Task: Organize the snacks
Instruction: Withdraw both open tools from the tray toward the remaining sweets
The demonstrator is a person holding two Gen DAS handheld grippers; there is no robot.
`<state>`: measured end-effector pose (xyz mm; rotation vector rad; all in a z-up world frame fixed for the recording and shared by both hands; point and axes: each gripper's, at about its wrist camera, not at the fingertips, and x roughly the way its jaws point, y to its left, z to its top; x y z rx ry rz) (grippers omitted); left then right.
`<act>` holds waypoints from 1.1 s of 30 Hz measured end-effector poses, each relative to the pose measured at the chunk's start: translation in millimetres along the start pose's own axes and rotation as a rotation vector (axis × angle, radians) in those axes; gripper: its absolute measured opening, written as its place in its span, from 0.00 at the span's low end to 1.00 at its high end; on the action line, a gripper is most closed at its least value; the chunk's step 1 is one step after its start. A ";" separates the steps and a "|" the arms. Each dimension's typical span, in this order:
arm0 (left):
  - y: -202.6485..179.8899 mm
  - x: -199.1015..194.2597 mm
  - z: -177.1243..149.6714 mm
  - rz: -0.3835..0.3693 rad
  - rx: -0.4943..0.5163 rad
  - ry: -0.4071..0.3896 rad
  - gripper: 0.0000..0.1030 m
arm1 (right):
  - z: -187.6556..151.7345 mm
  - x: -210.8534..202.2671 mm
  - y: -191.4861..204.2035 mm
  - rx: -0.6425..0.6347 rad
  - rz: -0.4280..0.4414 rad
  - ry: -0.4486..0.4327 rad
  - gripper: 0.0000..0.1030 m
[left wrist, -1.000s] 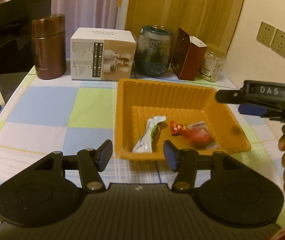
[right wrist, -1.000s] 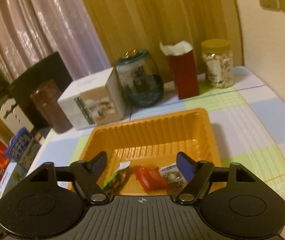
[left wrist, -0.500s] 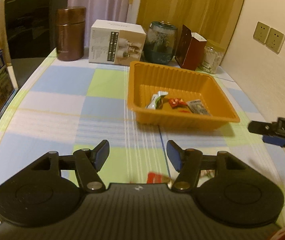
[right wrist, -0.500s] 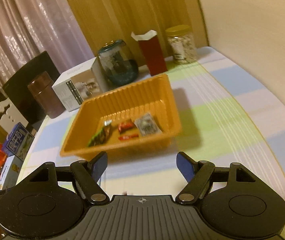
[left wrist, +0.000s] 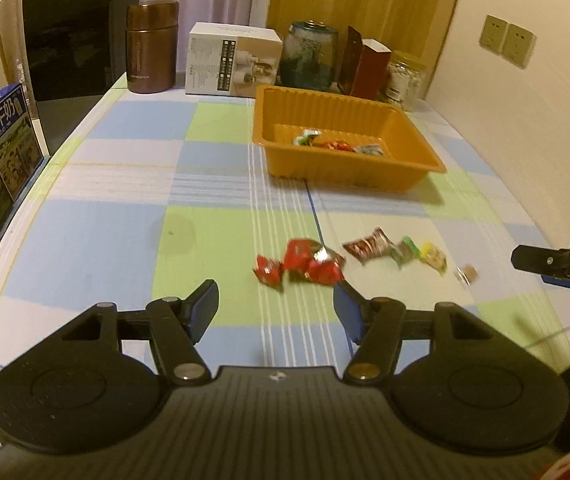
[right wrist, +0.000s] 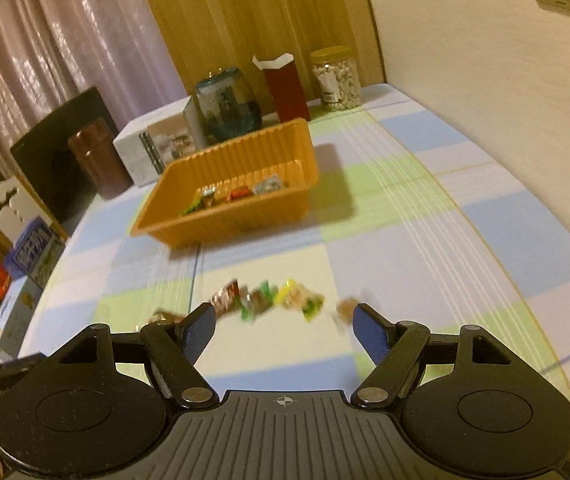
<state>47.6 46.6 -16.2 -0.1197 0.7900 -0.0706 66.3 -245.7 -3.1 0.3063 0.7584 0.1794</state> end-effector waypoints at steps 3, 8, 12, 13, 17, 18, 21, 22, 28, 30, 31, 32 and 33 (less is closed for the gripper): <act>-3.8 -5.7 -6.1 -0.004 0.008 0.001 0.58 | -10.6 -9.9 -0.7 -0.011 -0.008 0.003 0.73; -6.5 -12.8 -11.4 -0.005 0.013 -0.005 0.58 | -21.3 -17.1 -3.7 -0.012 -0.016 0.011 0.73; -7.0 -12.4 -11.3 0.001 0.012 -0.007 0.58 | -24.1 -19.1 -7.8 -0.011 -0.024 0.012 0.73; -6.9 -11.7 -11.1 0.004 0.012 -0.007 0.58 | -23.4 -18.6 -8.7 -0.009 -0.026 0.011 0.73; -6.3 -9.3 -10.7 0.008 0.016 -0.009 0.59 | -22.4 -17.3 -12.8 -0.006 -0.035 0.006 0.73; -6.2 -7.7 -10.1 0.011 0.021 -0.010 0.59 | -22.4 -16.5 -13.8 -0.006 -0.037 0.006 0.73; -6.0 -1.9 -9.4 0.024 0.044 -0.009 0.58 | -22.3 -12.1 -17.0 -0.001 -0.043 0.012 0.73; -5.7 0.1 -9.3 0.027 0.050 -0.009 0.58 | -22.2 -10.5 -18.0 0.001 -0.046 0.015 0.73; -4.0 17.9 -7.5 0.041 0.080 -0.002 0.58 | -23.9 0.4 -24.2 0.009 -0.061 0.030 0.73; -3.3 24.5 -6.4 0.041 0.086 0.004 0.58 | -23.9 5.4 -26.4 0.007 -0.068 0.035 0.73; -2.8 27.1 -6.0 0.039 0.087 0.005 0.58 | -24.1 7.8 -27.3 0.004 -0.070 0.038 0.73; -2.2 29.6 -5.4 0.037 0.087 0.007 0.58 | -24.1 11.0 -28.3 -0.001 -0.075 0.043 0.73; -1.7 32.5 -4.8 0.035 0.087 0.010 0.58 | -24.1 13.8 -29.1 -0.004 -0.079 0.046 0.73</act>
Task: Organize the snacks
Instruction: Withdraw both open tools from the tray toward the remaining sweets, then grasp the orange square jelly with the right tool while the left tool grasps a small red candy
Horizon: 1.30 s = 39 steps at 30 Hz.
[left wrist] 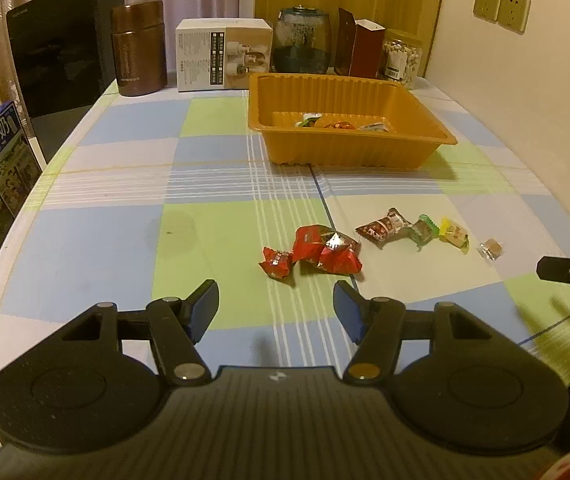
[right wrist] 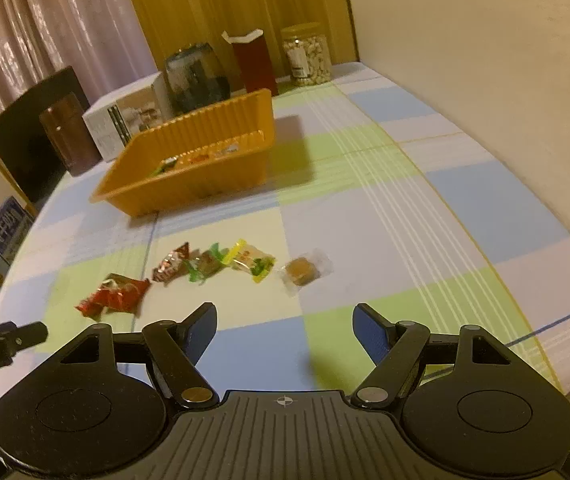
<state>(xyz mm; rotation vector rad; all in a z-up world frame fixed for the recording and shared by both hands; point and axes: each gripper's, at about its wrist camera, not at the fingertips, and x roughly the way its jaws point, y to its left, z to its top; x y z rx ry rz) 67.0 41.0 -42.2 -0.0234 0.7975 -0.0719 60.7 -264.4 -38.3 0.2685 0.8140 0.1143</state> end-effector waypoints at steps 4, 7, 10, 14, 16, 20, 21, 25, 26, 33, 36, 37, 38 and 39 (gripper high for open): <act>0.9 11.1 1.6 -0.005 0.005 0.012 0.58 | 1.3 12.7 -1.6 -0.023 -0.008 0.006 0.73; 1.8 18.2 3.2 -0.007 0.007 0.015 0.58 | 3.9 27.3 -2.2 -0.059 -0.009 0.023 0.73; 3.0 25.6 5.0 -0.005 0.015 0.019 0.58 | 6.3 40.3 -0.7 -0.106 -0.013 0.025 0.73; 5.2 34.2 6.2 -0.004 0.010 0.030 0.58 | 11.5 59.1 -1.3 -0.168 -0.017 0.020 0.73; 6.4 38.5 6.0 -0.006 0.004 0.037 0.58 | 13.4 68.9 -2.2 -0.198 -0.018 0.020 0.73; 7.8 45.3 6.0 -0.015 -0.012 0.053 0.58 | 16.1 87.1 -7.4 -0.205 -0.021 0.041 0.73; 7.6 47.0 5.9 -0.016 -0.010 0.056 0.58 | 16.5 89.7 -7.0 -0.211 -0.023 0.043 0.73; 7.3 52.5 6.5 -0.020 -0.013 0.065 0.58 | 16.2 102.5 -3.3 -0.260 -0.030 0.048 0.71; 7.2 53.5 6.8 -0.021 -0.014 0.066 0.58 | 15.7 104.4 -2.4 -0.273 -0.036 0.040 0.69; 7.2 56.3 8.2 -0.024 -0.019 0.067 0.58 | 12.7 104.7 5.2 -0.336 -0.027 0.030 0.44; 7.2 55.9 8.7 -0.023 -0.018 0.067 0.58 | 11.6 103.3 9.5 -0.347 -0.038 0.035 0.41; 7.2 55.3 9.0 -0.024 -0.016 0.064 0.58 | 11.6 103.0 9.8 -0.343 -0.042 0.037 0.40; 6.6 55.1 8.9 -0.024 -0.013 0.062 0.58 | 11.4 102.5 10.2 -0.341 -0.044 0.038 0.39; 6.6 54.7 9.1 -0.024 -0.010 0.060 0.58 | 10.9 101.7 10.8 -0.343 -0.045 0.038 0.36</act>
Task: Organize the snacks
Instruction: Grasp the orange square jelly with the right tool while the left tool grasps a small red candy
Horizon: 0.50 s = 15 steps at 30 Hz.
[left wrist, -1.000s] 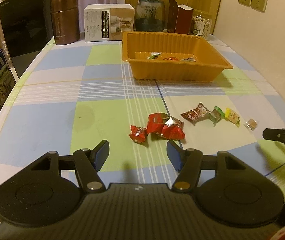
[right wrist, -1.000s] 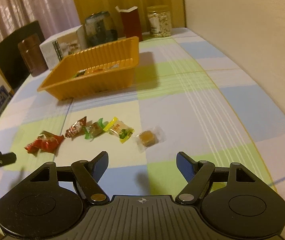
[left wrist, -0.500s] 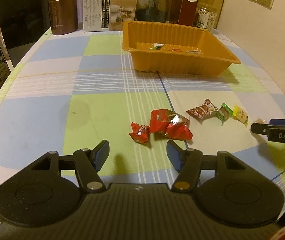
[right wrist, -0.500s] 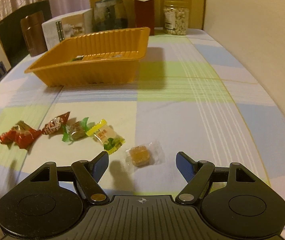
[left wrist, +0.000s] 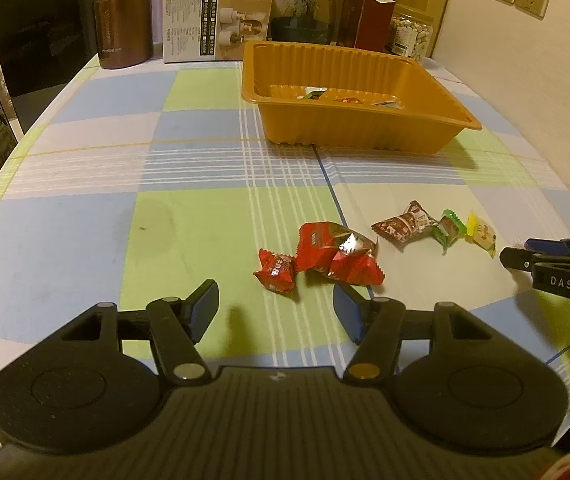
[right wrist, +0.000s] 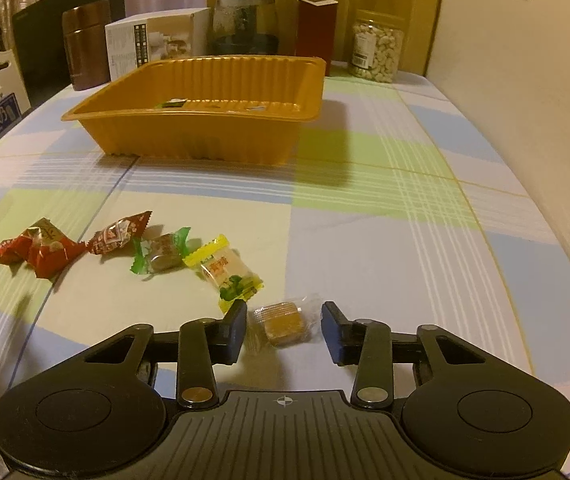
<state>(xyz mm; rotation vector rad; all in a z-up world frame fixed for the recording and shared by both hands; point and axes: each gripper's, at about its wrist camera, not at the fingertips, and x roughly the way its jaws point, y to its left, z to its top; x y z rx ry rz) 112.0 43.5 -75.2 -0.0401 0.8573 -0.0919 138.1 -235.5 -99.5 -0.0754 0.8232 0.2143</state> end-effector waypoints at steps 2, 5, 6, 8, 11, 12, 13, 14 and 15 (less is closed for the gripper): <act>-0.9 0.2 -0.6 0.000 0.005 -0.003 0.58 | 0.0 -2.5 1.4 -0.003 -0.006 0.000 0.35; 0.1 1.8 -1.2 0.000 0.004 -0.002 0.58 | -1.5 -6.3 1.2 0.022 0.000 0.002 0.34; 0.6 2.1 -1.5 0.000 0.005 -0.002 0.58 | -2.0 -8.4 1.6 0.027 -0.002 -0.001 0.34; 0.7 3.0 -2.0 0.004 0.015 -0.005 0.58 | -2.3 -13.1 2.5 0.035 -0.002 -0.008 0.34; 1.0 6.5 -2.3 0.011 0.035 -0.006 0.57 | -2.1 -19.6 4.4 0.049 0.009 -0.011 0.34; 0.9 8.4 -1.9 0.014 0.047 -0.006 0.57 | -2.4 -21.4 4.9 0.052 0.010 -0.013 0.34; 0.9 10.2 -1.3 0.018 0.060 -0.005 0.57 | -2.7 -22.8 5.4 0.056 0.012 -0.013 0.34; 1.0 11.2 -1.0 0.024 0.071 -0.005 0.55 | -3.2 -23.8 6.0 0.061 0.014 -0.011 0.34; 1.0 13.0 0.0 0.028 0.084 -0.004 0.50 | -3.7 -24.3 6.6 0.064 0.017 -0.009 0.34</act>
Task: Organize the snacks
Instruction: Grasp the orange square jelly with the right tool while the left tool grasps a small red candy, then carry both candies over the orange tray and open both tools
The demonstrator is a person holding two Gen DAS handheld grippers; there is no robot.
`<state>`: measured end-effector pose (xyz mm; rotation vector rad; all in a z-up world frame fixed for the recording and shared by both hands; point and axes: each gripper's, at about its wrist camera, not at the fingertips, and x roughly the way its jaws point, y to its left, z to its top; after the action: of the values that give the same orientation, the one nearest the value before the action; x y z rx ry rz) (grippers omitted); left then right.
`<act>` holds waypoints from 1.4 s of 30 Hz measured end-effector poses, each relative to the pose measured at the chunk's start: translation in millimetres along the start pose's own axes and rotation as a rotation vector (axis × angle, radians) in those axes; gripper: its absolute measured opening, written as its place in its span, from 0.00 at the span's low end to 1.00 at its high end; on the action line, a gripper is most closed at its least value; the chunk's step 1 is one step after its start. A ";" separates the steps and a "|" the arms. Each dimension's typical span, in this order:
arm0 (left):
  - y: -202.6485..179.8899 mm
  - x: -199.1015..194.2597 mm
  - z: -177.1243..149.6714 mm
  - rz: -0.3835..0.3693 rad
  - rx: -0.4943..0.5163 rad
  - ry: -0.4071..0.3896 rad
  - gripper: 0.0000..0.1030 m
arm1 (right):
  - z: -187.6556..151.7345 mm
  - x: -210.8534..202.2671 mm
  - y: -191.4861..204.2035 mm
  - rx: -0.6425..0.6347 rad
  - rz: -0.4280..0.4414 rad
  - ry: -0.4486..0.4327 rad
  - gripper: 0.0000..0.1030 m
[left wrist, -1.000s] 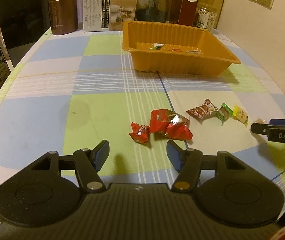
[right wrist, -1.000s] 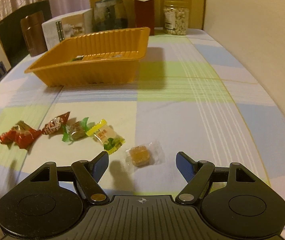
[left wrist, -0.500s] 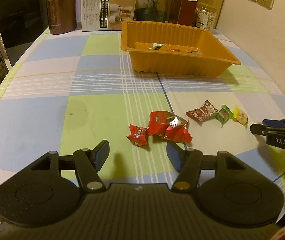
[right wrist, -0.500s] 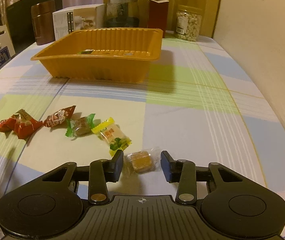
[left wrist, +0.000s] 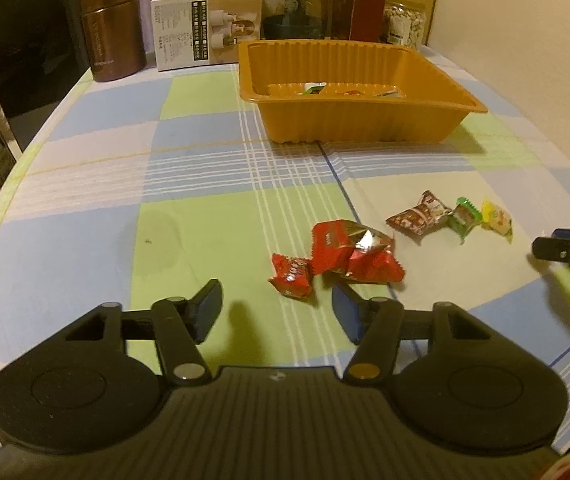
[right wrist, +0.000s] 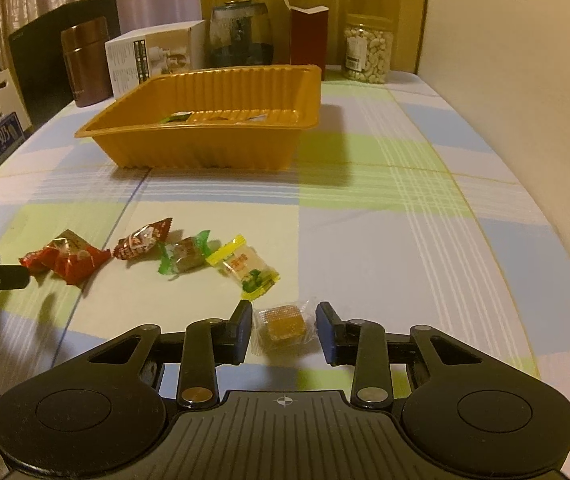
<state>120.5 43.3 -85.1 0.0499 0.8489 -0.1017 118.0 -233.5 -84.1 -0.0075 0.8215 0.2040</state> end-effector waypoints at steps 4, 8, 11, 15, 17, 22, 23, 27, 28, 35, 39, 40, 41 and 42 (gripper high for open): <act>0.6 7.0 5.0 -0.002 0.038 -0.004 0.47 | -1.5 -0.2 1.7 0.003 0.002 0.006 0.34; -3.2 13.5 10.2 -0.016 0.083 -0.009 0.39 | -0.8 0.0 3.2 0.002 0.003 0.009 0.34; -5.8 19.5 11.7 -0.023 0.104 0.002 0.30 | 0.3 0.5 4.6 -0.001 0.005 0.011 0.34; -7.6 23.6 8.9 -0.031 0.119 0.030 0.21 | 1.6 -0.1 7.1 -0.003 0.004 0.010 0.34; -6.7 21.3 6.6 -0.032 0.110 0.034 0.20 | 2.3 -1.2 8.2 -0.004 0.005 0.008 0.34; -2.2 6.3 3.3 -0.018 0.068 0.025 0.18 | 5.9 -6.5 12.7 -0.003 0.013 -0.004 0.34; -0.8 2.9 3.4 -0.019 0.061 0.022 0.18 | 7.4 -8.4 14.0 -0.004 0.015 -0.009 0.34; 1.2 -12.4 6.3 -0.025 0.036 0.005 0.18 | 15.0 -15.8 19.4 -0.007 0.027 -0.031 0.34; 1.3 -16.3 7.9 -0.029 0.031 -0.001 0.18 | 16.8 -17.6 21.1 -0.007 0.030 -0.036 0.34; -2.9 -33.5 31.1 -0.067 -0.007 -0.051 0.18 | 36.7 -31.2 30.0 -0.005 0.060 -0.082 0.34; -9.2 -36.3 54.8 -0.113 -0.019 -0.088 0.18 | 56.8 -34.4 32.6 -0.003 0.080 -0.118 0.34; -10.8 -36.1 60.9 -0.122 -0.023 -0.096 0.18 | 62.7 -34.4 32.6 0.000 0.085 -0.126 0.34; -12.2 -35.7 68.6 -0.128 -0.024 -0.106 0.18 | 69.4 -33.7 32.3 0.004 0.091 -0.135 0.34; -13.7 -34.9 75.7 -0.129 -0.022 -0.116 0.18 | 76.2 -32.8 31.7 0.009 0.097 -0.145 0.34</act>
<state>152.5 25.7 -8.9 -0.0310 0.7363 -0.2141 145.8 -201.7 -6.0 0.0554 0.6792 0.2892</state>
